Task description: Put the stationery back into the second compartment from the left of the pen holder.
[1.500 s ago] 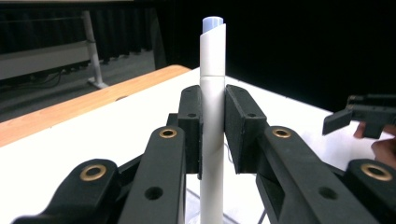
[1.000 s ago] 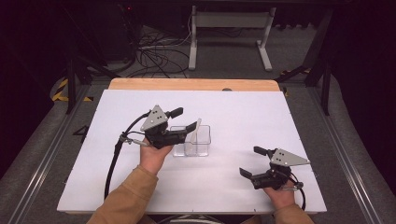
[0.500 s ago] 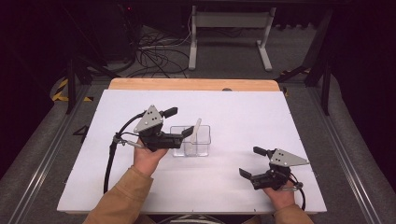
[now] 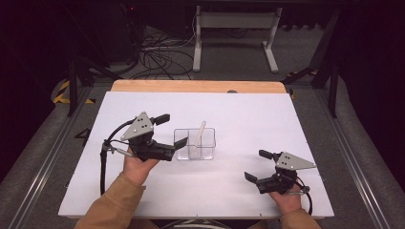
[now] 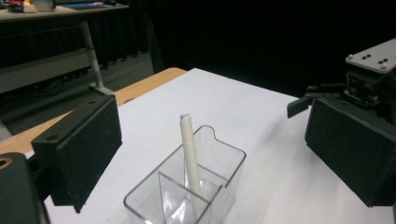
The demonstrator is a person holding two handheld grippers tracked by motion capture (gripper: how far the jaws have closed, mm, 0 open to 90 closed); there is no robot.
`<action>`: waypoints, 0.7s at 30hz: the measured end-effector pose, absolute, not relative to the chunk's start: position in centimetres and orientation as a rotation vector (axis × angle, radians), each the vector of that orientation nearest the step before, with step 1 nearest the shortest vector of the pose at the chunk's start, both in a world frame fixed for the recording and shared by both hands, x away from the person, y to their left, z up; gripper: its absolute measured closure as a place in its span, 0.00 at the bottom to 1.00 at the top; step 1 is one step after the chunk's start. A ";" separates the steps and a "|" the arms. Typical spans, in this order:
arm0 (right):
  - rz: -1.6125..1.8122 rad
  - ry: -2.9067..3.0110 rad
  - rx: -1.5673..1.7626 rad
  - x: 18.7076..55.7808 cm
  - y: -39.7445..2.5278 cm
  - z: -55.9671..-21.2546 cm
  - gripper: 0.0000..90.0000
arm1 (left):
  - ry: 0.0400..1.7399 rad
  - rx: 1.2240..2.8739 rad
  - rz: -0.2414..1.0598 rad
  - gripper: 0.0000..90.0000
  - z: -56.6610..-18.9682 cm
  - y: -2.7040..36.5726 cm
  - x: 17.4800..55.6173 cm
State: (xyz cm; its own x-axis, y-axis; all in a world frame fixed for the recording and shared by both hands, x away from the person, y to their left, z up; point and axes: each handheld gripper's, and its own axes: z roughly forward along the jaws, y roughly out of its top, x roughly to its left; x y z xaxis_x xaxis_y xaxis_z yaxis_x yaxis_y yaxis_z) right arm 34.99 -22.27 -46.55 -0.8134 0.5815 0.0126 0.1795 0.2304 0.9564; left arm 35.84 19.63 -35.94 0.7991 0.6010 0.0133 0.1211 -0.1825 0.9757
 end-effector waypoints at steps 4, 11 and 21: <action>1.598 2.167 0.701 34.9 -22.2 -46.6 0.02 | 0.580 1.723 0.468 0.04 -36.4 20.8 35.2; 1.588 2.164 0.694 34.9 -22.2 -46.5 0.02 | 0.605 1.742 0.511 0.03 -38.2 23.1 34.2; 1.579 2.171 0.717 34.9 -22.3 -46.6 0.02 | 0.659 1.739 0.517 0.00 -41.2 25.9 33.4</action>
